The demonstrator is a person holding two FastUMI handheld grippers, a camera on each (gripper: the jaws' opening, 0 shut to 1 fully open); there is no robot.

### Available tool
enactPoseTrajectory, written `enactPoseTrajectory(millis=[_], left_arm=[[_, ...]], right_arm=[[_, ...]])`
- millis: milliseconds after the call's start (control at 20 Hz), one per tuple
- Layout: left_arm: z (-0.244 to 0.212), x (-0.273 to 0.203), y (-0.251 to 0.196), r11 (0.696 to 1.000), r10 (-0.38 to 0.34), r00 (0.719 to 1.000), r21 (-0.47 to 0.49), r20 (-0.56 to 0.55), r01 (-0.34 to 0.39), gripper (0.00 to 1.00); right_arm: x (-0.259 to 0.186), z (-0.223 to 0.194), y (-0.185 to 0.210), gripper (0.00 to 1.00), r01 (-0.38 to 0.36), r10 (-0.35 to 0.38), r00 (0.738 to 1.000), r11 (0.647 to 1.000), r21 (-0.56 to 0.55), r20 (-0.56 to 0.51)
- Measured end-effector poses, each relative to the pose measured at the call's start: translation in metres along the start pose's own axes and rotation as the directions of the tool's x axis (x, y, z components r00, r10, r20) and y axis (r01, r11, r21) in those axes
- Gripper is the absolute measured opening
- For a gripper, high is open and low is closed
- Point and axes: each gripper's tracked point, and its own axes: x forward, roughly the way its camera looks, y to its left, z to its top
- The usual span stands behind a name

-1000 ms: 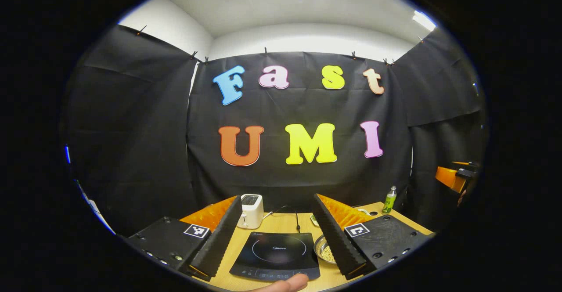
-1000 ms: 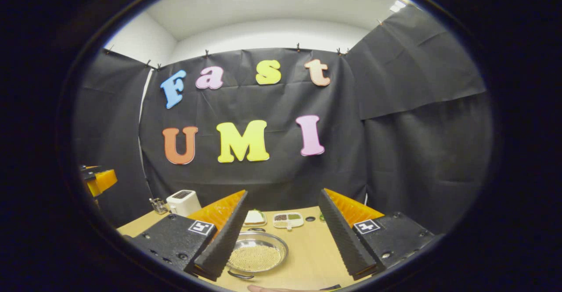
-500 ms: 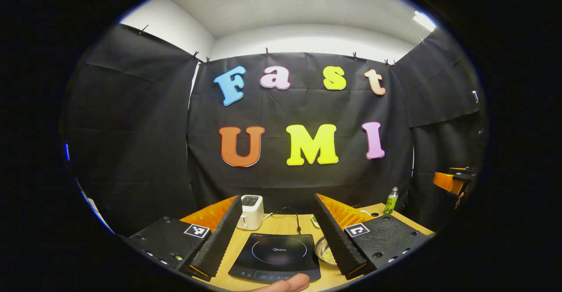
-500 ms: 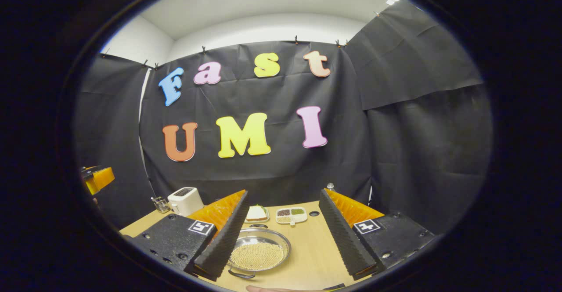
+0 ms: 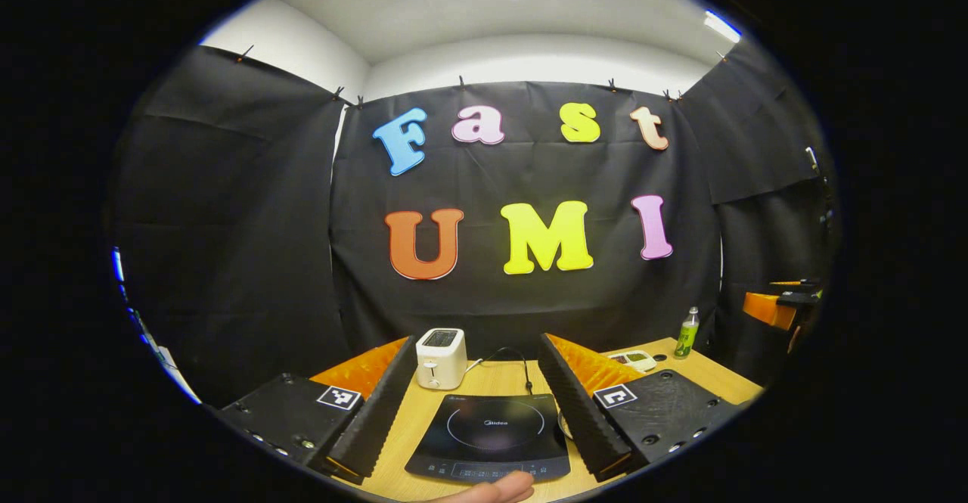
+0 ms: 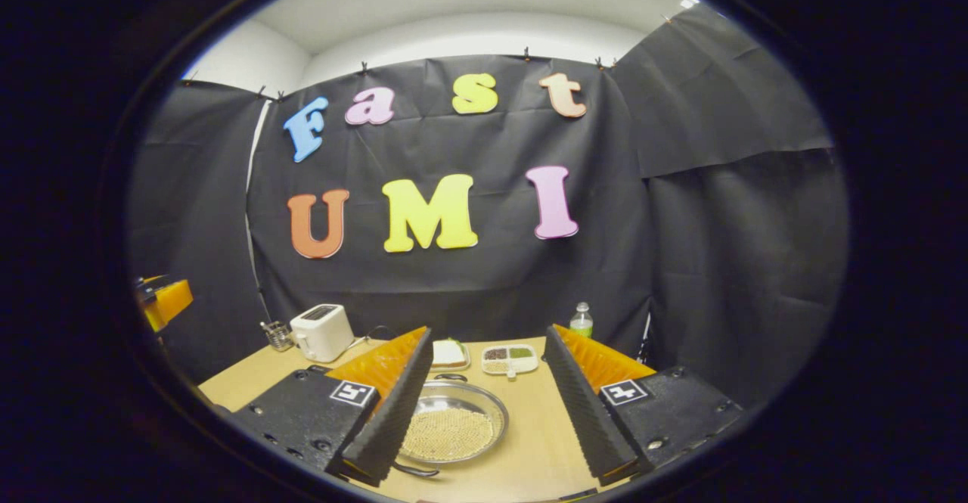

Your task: First push the handle of the pot to place it horizontally, then grasp the pot with both hands and set it on the induction cooktop.

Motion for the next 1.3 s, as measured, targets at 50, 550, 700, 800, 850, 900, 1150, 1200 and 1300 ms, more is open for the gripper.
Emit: enactPoseTrajectory(millis=[50,550,700,800,850,900,1150,1200,1300], left_arm=[[0.000,-0.002,0.000,1.000,0.000,1.000,0.003,0.003,0.000,0.96],[-0.011,-0.024,0.000,1.000,-0.002,1.000,0.001,0.015,0.002,0.96],[-0.013,-0.029,0.001,1.000,-0.005,1.000,-0.011,0.020,0.006,0.96],[-0.015,-0.032,0.005,1.000,0.001,1.000,-0.004,0.019,-0.001,0.96],[-0.016,-0.033,0.006,1.000,0.004,1.000,-0.001,0.019,-0.004,0.96],[-0.016,-0.033,0.006,1.000,0.006,1.000,0.000,0.020,-0.006,0.96],[-0.021,-0.046,0.011,1.000,0.007,1.000,0.009,0.020,-0.007,0.96],[-0.020,-0.050,0.013,1.000,0.010,1.000,0.011,0.025,-0.010,0.96],[-0.018,-0.053,0.015,1.000,0.012,0.999,0.013,0.035,-0.012,0.96]], right_arm=[[0.004,-0.006,0.003,0.87,-0.002,0.002,1.000,1.000,-0.015,-0.011],[0.027,-0.072,0.053,0.68,-0.124,0.104,0.982,0.985,-0.122,-0.159],[0.031,-0.094,0.071,0.49,-0.169,0.137,0.968,0.975,-0.145,-0.210],[0.033,-0.109,0.083,0.38,-0.190,0.151,0.958,0.970,-0.149,-0.242],[0.035,-0.118,0.088,0.29,-0.199,0.156,0.954,0.969,-0.149,-0.255],[0.036,-0.125,0.092,0.27,-0.206,0.162,0.950,0.968,-0.145,-0.268],[0.041,-0.164,0.110,0.01,-0.205,0.159,0.924,0.973,-0.101,-0.348],[0.041,-0.174,0.113,0.04,-0.206,0.159,0.915,0.974,-0.093,-0.370],[0.040,-0.193,0.124,0.04,-0.221,0.183,0.887,0.974,-0.043,-0.424]])
